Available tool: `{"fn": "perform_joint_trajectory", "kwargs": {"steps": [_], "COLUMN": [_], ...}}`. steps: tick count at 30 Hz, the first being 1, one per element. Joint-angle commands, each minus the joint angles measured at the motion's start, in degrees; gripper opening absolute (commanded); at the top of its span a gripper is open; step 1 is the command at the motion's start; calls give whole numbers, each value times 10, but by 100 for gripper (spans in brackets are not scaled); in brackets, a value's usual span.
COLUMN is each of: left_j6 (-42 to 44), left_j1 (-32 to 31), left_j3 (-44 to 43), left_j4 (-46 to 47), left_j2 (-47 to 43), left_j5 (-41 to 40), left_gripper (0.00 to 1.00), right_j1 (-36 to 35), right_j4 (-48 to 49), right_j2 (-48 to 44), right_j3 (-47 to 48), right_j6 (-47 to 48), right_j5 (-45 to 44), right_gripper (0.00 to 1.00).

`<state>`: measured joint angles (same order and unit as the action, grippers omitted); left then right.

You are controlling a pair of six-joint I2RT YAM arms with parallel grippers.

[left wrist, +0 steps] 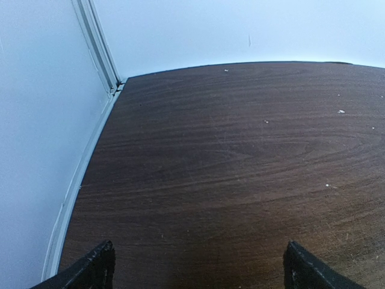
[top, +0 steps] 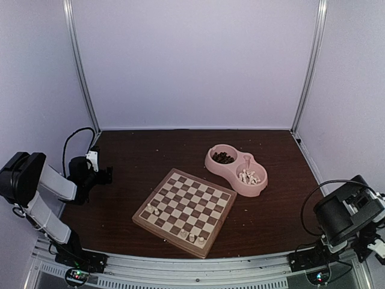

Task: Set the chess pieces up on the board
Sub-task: Pick up the pawn from the corner of the board.

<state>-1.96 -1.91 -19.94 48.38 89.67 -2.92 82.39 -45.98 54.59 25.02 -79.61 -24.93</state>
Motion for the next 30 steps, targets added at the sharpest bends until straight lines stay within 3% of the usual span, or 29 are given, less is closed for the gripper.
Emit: {"fn": "perform_joint_trajectory", "kwargs": {"steps": [1, 11, 19, 24, 30], "left_j6": [4, 3, 3, 4, 4], "left_j1": [5, 5, 5, 5, 5], "left_j3": [-6, -6, -6, -6, -6], "left_j4": [18, 18, 18, 18, 19], "left_j2": [2, 2, 2, 2, 2], "left_j5": [2, 2, 2, 2, 2], "left_gripper": [98, 98, 98, 98, 98], "right_j1": [-4, -108, -260, -392, -482], "right_j4": [-21, -80, -138, -174, -212], "right_j2": [-3, 12, 26, 42, 79], "right_j3": [31, 72, 107, 129, 164], "right_j6": [12, -64, -170, -251, -313], "right_j5": [26, 31, -7, -57, -71], "right_gripper": [0, 0, 0, 0, 0]}}
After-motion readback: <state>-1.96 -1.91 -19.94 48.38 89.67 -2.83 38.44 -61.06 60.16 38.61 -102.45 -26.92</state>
